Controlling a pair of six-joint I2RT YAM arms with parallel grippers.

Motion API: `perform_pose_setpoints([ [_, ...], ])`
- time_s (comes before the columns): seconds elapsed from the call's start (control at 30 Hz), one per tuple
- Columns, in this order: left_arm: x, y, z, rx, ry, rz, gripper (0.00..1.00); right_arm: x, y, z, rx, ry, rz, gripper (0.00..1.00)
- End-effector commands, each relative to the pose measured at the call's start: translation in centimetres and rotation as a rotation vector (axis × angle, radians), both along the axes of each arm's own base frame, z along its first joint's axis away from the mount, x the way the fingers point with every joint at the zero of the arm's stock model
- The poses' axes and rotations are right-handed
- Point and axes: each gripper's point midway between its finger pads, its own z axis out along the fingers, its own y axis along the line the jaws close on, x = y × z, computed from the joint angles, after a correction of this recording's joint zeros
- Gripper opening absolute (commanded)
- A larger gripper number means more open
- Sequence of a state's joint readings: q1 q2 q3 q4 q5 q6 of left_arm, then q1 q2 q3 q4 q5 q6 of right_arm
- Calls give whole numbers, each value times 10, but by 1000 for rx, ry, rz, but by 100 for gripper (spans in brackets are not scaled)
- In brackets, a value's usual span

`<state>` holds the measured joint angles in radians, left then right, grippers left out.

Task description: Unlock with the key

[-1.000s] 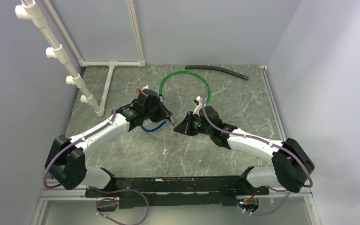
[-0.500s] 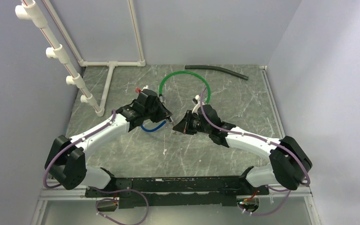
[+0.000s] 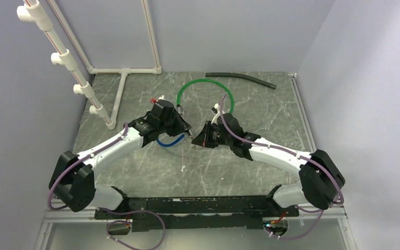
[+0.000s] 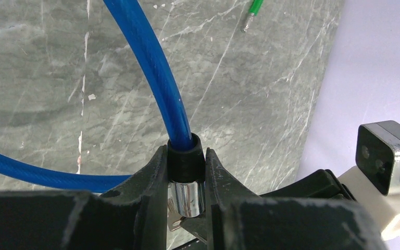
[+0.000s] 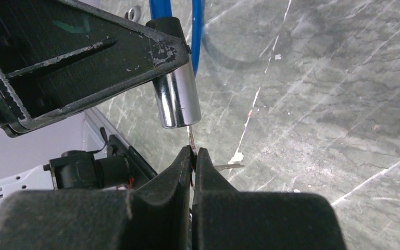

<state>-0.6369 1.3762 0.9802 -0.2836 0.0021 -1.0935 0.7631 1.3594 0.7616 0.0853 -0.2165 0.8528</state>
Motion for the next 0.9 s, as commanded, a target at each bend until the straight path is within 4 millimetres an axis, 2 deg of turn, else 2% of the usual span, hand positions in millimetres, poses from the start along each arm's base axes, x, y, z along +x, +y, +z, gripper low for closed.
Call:
perform_pose_setpoints([
  [0.0,-3,-7,21,-60,-54,-37,0,17,11,32,28,-89,-4,0],
  [0.27,-11,-10,13,-63,-33,-63,0,24,16,39,12,-106,5,0],
  [0.57,-17,-17,15,-72,-31,-80,0,35,3,40,-128,-185,-69,0],
  [0.8,-20,-23,19,-90,-36,-90,0,29,14,59,7,-185,-17,0],
  [0.87,-21,-22,22,-97,-49,-90,0,33,10,65,58,-182,-21,0],
])
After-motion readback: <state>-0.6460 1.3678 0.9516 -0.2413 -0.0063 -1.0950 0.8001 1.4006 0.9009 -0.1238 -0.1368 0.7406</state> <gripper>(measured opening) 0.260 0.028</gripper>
